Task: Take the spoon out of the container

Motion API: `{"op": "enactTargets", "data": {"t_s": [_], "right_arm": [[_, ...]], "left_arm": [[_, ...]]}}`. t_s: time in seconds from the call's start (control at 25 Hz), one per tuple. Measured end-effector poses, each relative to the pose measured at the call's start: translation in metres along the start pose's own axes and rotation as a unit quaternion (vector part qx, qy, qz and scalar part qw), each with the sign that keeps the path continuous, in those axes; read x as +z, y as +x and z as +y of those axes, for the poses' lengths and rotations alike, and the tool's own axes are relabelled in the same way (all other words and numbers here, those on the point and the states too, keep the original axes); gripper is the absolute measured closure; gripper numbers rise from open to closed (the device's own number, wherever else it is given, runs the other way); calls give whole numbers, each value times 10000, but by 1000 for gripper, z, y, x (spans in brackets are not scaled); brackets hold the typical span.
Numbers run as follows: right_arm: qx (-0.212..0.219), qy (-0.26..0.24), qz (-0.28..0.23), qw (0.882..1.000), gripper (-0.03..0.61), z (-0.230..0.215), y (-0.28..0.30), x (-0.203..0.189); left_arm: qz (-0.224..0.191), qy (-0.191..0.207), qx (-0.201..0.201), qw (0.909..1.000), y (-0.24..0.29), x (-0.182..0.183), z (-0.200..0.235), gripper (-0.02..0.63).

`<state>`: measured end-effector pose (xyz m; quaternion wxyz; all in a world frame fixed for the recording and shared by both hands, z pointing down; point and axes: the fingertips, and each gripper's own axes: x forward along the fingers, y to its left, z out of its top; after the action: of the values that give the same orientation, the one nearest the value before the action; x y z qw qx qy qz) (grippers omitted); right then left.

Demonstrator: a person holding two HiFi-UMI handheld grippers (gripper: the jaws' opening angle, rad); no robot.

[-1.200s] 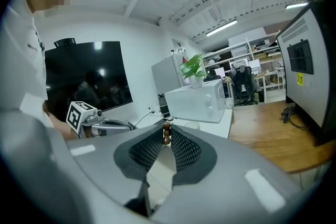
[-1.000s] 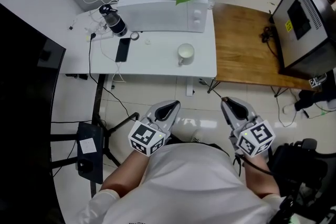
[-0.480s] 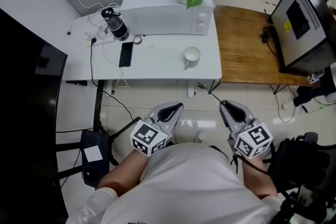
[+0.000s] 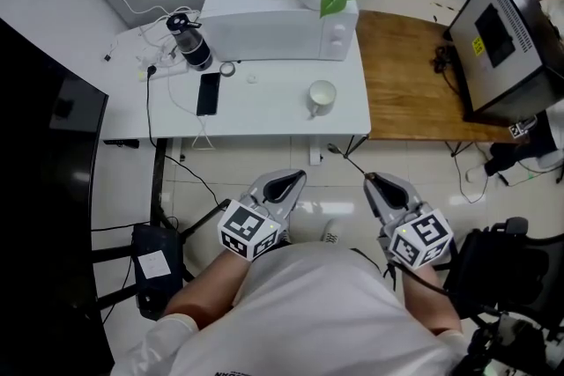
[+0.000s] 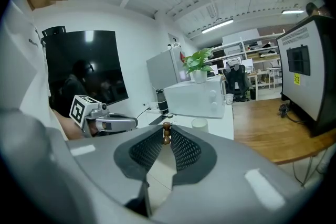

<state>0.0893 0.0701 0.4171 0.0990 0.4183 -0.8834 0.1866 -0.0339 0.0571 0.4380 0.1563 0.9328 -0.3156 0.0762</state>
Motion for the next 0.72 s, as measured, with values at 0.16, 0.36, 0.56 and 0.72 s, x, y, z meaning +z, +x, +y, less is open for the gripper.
{"op": "enactTargets", "data": {"t_s": [0.16,0.36,0.56,0.72], "right_arm": [[-18,11,10,10000,526,1,2,-1],[42,7,15,10000,526,4,5,-2],[63,7,19,10000,526,4,4,-3],[72,12,35,10000,526,5,4,-5]], "left_arm": [[-6,1,-3,10000,-2,-1,2,611],[1,22,27,10000,-4,1,3,611],[-2,26,50,10000,-4,1,2,609],[11,46,37,10000,-4,0,0,609]]}}
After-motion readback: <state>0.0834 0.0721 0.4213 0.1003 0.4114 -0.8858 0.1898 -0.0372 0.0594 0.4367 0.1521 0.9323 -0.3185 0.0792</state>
